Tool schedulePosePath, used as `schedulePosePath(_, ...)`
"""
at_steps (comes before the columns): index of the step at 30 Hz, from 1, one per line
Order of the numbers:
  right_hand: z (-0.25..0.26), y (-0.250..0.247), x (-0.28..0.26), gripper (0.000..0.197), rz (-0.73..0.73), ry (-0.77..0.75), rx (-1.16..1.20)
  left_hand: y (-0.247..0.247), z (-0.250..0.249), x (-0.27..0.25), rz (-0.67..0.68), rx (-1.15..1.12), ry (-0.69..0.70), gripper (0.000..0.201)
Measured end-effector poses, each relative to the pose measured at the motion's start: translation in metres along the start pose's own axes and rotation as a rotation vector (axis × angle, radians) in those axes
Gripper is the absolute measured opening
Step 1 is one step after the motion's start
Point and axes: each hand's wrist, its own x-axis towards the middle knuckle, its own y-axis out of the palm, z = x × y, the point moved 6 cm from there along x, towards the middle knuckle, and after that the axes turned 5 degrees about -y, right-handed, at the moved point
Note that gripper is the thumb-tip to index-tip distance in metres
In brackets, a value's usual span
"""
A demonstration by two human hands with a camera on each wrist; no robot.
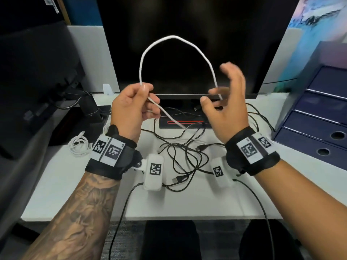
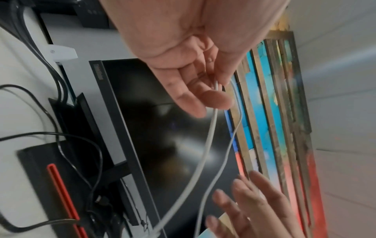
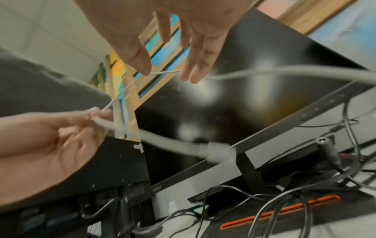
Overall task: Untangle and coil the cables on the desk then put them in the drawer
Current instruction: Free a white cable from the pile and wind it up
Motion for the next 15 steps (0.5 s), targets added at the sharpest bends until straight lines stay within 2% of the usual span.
schedulePosePath(3,0.011,0.027,-0.013,0.026,0.239,-0.050,-0.072,0.003,-0.006,-0.001,0.036,-0.050,0.019,0.017)
schedulePosePath(5,0.011,0.041,-0.023,0.024,0.354,-0.034,-0.070,0.005,-0.005,-0.003,0.039,-0.033,0.014,0.017)
schedulePosePath(7,0.013,0.048,-0.025,0.021,0.385,-0.048,-0.049,0.007,-0.004,-0.006,0.038,0.006,0.009,0.017)
schedulePosePath(10,0.021,0.044,-0.023,0.018,0.321,-0.104,-0.041,0.011,0.000,-0.009,0.049,0.057,-0.004,0.017)
schedulePosePath(15,0.046,0.017,-0.019,0.047,0.092,-0.339,-0.264,0.029,0.017,-0.018,0.162,0.248,-0.002,0.020)
